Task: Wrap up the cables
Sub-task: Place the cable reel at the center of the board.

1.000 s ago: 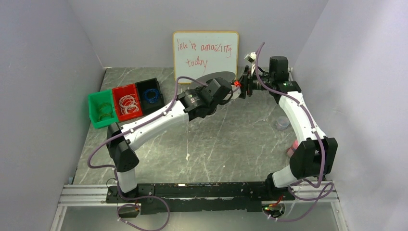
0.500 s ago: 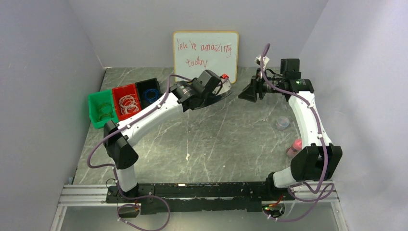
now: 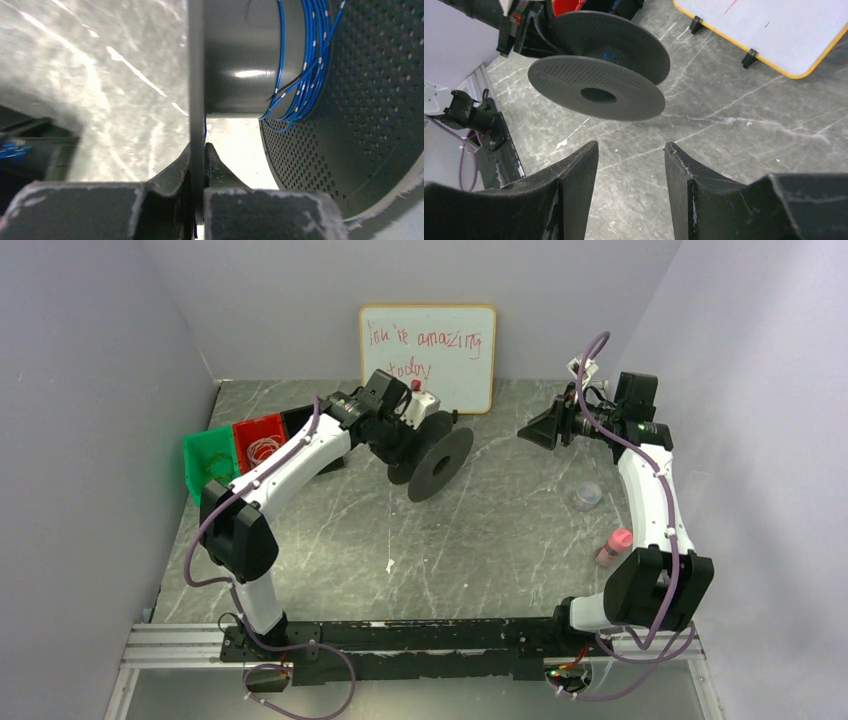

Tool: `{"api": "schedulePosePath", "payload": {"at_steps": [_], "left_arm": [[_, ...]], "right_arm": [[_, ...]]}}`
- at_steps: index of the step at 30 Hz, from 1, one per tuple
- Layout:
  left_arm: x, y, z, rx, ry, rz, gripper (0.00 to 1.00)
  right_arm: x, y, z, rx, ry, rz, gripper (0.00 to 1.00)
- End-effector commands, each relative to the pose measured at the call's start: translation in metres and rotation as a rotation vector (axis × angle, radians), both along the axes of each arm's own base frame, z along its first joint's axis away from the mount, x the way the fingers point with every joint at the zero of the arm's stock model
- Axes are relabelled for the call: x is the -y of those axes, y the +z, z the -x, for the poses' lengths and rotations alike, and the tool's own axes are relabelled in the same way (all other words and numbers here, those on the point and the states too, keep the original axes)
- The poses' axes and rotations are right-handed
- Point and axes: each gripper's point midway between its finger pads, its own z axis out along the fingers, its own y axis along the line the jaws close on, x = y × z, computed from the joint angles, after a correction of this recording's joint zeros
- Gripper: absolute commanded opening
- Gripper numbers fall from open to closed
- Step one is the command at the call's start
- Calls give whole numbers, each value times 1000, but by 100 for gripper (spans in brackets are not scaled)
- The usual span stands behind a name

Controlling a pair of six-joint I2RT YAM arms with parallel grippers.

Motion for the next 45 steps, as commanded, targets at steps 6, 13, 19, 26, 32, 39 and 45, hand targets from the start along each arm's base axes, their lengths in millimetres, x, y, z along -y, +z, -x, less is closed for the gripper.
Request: {"api": "schedulePosePath", "payload": {"at_steps": [6, 13, 19, 26, 32, 39, 45], "left_arm": [[34, 3, 21, -365, 101, 540, 2], [39, -28, 17, -516, 185, 679, 2], [46, -59, 6, -625, 245, 681, 2], [50, -90, -9, -694, 309, 660, 2], [50, -106, -17, -724, 350, 634, 4], [41, -122, -19, -748, 388, 611, 15], [32, -127, -23, -730, 408, 590, 23]], "right_arm": [[3, 6, 1, 55, -5, -109, 55], [11, 0, 2, 69, -34, -122, 55], [13, -3, 4, 55, -48, -146, 55], [13, -8, 3, 42, -44, -156, 55], [14, -14, 0, 17, -39, -162, 55], [14, -20, -3, -4, -35, -170, 56], [14, -21, -3, -9, -30, -174, 57]]}}
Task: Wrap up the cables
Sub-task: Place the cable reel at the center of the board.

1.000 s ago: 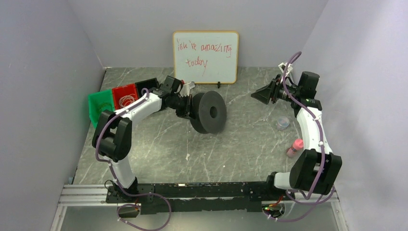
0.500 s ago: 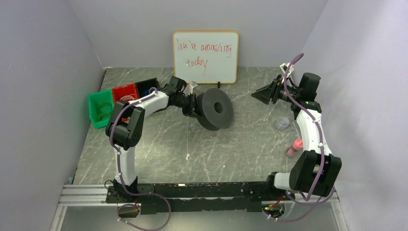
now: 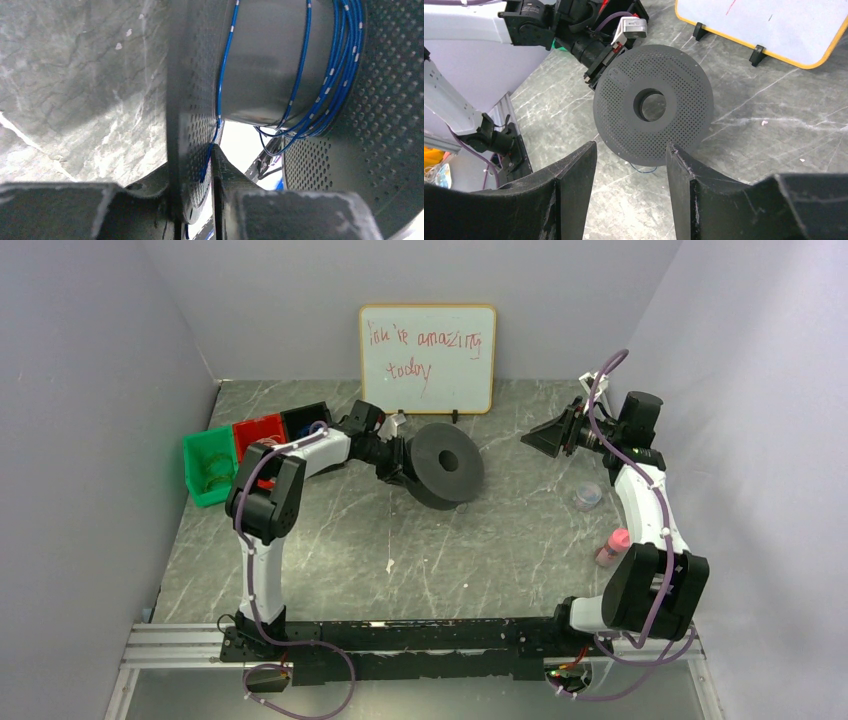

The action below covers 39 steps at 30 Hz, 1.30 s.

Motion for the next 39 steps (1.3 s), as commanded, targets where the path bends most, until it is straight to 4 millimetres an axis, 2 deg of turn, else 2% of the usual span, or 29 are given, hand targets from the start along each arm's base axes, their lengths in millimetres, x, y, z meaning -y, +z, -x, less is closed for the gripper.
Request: {"api": "schedulePosePath", "payload": {"at_steps": [1, 10, 19, 28, 32, 37, 38, 39], "left_arm": [[-7, -3, -11, 25, 27, -40, 24], [-19, -22, -10, -31, 41, -48, 37], [-31, -23, -8, -55, 53, -78, 52], [-44, -23, 4, -76, 38, -126, 53], [-56, -15, 6, -62, 43, -155, 54], [-81, 10, 3, 43, 54, -211, 57], [-87, 19, 2, 75, 56, -224, 57], [-94, 28, 1, 110, 64, -236, 58]], "right_arm": [[0, 7, -1, 42, 20, -4, 57], [0, 7, 0, 41, 22, -4, 57], [0, 7, 0, 41, 23, -6, 58], [0, 7, 0, 38, 27, -8, 58], [0, 8, -1, 38, 20, -1, 59], [5, 15, -1, 64, -12, 59, 64], [6, 17, 0, 68, -16, 73, 68], [7, 19, 1, 70, -21, 88, 81]]}}
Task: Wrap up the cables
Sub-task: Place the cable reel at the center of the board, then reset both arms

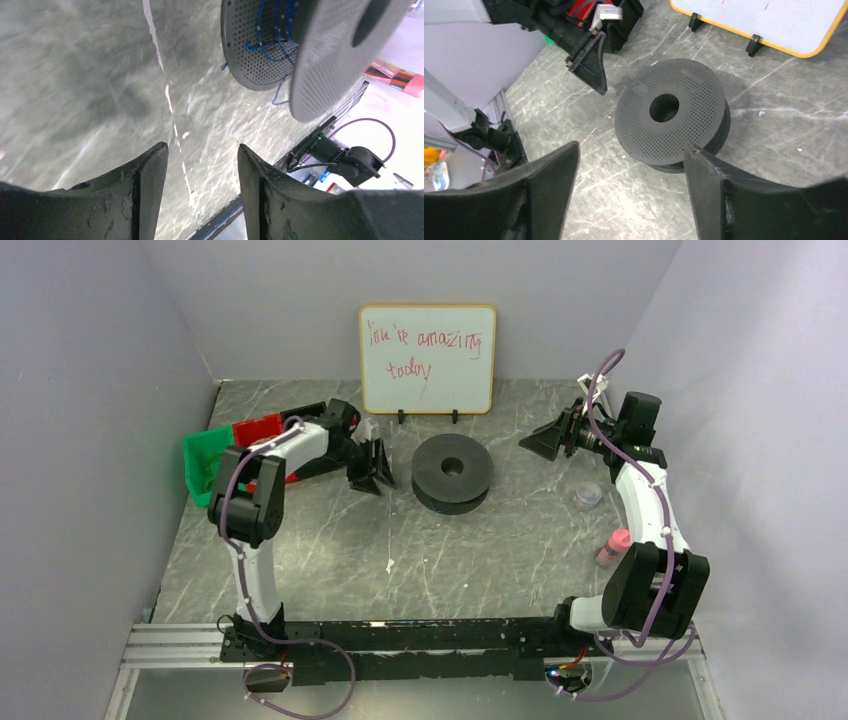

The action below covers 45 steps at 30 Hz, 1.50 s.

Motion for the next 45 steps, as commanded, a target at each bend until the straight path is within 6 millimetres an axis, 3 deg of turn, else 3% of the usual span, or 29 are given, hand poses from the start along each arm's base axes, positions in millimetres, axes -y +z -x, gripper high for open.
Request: {"api": "schedulePosePath", "payload": {"at_steps": [1, 6, 10, 17, 21, 25, 27, 31, 35, 41, 45], "left_arm": [[-31, 59, -8, 219, -15, -66, 59], [-70, 113, -5, 451, -3, -165, 63], [-92, 155, 8, 649, -12, -228, 77], [-129, 199, 38, 845, 27, -370, 94], [-153, 221, 56, 946, 42, -473, 95], [-178, 244, 75, 1032, 100, -569, 95], [-182, 255, 86, 1084, 103, -577, 95], [-179, 267, 109, 1163, 92, -511, 100], [-186, 273, 116, 1178, 135, -505, 100], [-202, 285, 119, 1197, 231, -549, 100], [-192, 281, 129, 1207, 154, -497, 100]], "right_arm": [[7, 28, 1, 99, -21, 90, 97], [15, 38, 13, 115, -73, 199, 99], [22, 40, 30, 142, -150, 288, 99], [25, 40, 74, 209, -189, 411, 99], [29, 45, 91, 247, -271, 437, 99], [32, 63, 111, 374, -407, 424, 99], [30, 64, 121, 404, -414, 430, 99], [20, 55, 137, 408, -368, 419, 99], [12, 54, 153, 442, -346, 408, 99], [15, 58, 160, 456, -397, 404, 100], [17, 58, 160, 449, -417, 398, 100]]}}
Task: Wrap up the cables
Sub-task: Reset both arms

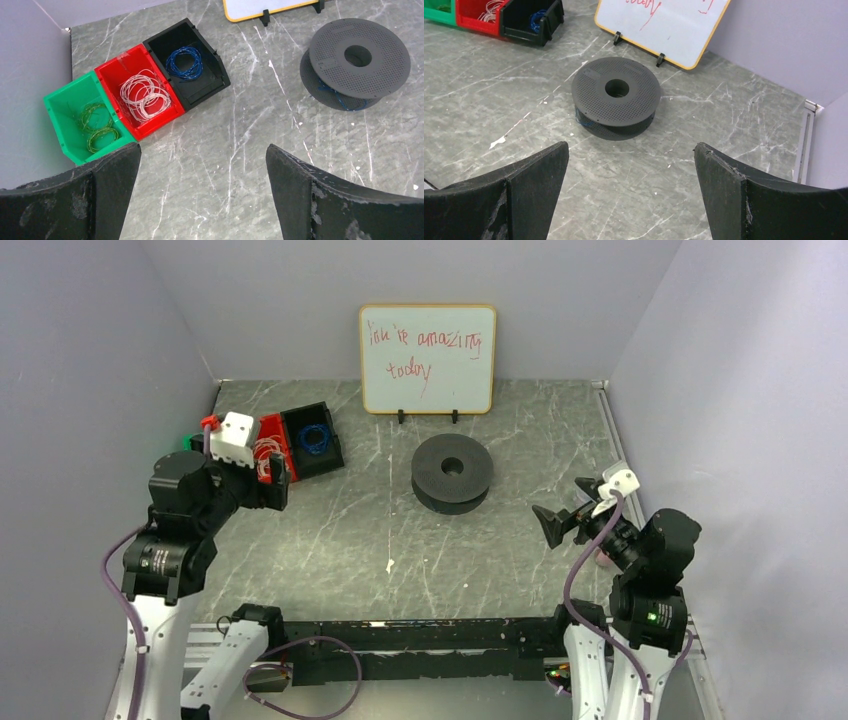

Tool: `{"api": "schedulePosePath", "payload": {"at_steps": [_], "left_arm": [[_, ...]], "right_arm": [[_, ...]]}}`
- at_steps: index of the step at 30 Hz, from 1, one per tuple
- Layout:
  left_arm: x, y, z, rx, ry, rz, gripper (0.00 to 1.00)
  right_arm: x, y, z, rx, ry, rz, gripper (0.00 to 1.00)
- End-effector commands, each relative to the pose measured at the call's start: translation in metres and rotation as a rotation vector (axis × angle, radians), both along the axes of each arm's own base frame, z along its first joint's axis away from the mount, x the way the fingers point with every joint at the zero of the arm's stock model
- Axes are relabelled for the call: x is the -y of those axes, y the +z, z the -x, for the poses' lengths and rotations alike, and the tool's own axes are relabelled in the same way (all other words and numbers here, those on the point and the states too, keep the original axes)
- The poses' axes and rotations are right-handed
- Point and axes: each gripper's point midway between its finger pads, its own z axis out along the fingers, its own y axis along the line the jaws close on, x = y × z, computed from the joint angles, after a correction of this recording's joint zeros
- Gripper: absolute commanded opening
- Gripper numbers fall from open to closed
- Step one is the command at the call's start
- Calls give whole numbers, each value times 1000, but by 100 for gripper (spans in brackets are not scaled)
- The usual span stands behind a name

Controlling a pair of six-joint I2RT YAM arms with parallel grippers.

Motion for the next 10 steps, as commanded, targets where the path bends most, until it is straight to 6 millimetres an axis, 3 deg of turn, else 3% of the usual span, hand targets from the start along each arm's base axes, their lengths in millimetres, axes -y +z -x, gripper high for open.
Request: {"api": "schedulePosePath", "payload": {"at_steps": [1, 10], "left_arm": [[9, 1, 10, 15, -83, -2, 100], [15, -7, 14, 2, -139, -29, 100]], "right_arm": [[7, 2, -5, 13, -49, -17, 100], [20, -3, -22, 28, -138, -61, 100]]}}
